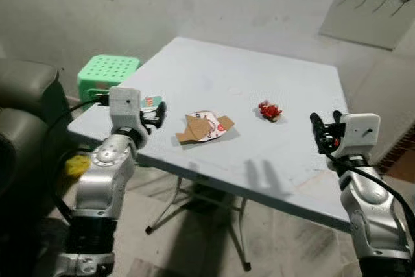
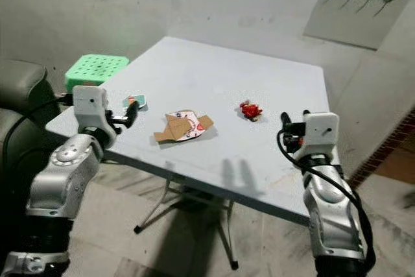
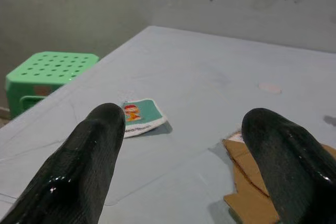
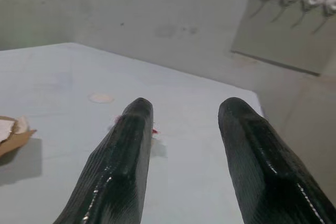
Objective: Picking trash to rubbish bin
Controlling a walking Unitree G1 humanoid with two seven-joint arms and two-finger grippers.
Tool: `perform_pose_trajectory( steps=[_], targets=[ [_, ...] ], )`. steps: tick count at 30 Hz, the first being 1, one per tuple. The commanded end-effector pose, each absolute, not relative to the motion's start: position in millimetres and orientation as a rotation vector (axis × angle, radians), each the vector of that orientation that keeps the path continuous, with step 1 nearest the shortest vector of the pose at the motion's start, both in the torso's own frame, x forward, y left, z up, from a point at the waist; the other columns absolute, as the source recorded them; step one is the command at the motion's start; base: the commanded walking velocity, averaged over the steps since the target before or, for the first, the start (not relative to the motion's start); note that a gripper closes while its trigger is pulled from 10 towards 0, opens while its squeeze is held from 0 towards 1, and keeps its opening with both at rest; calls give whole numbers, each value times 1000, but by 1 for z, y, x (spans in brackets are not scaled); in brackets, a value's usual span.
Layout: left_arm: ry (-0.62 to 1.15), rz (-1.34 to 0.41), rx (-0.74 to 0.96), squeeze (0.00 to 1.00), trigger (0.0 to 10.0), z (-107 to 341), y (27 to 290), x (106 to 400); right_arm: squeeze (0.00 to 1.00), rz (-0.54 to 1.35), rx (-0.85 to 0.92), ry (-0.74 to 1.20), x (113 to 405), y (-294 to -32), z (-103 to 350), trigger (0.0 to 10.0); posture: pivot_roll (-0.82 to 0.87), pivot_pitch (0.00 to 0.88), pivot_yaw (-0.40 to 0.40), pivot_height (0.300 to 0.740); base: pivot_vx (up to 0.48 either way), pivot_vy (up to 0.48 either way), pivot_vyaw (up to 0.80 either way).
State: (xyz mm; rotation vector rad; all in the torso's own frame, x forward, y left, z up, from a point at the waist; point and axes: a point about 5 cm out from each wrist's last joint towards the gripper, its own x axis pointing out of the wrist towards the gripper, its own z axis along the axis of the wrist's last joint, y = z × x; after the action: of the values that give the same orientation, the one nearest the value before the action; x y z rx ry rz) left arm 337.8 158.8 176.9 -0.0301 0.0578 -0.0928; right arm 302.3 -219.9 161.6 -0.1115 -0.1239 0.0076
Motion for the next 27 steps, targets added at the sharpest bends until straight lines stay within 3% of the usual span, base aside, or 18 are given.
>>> perform_pose_trajectory(
  steps=[1,12,27],
  targets=[
    [36,-140,-34,0,10000,185,148,338,0,-5,-113,-131,301,-224,165,10000,-14,17,-82,740,0,0,0],
    [31,-159,-49,0,10000,187,145,338,0,1,-104,-131,297,-224,165,10000,-21,25,-77,740,0,0,0],
    [25,-166,-56,0,10000,188,145,337,0,18,-99,-125,296,-222,165,10000,-19,31,-77,740,267,0,0]
  ],
)
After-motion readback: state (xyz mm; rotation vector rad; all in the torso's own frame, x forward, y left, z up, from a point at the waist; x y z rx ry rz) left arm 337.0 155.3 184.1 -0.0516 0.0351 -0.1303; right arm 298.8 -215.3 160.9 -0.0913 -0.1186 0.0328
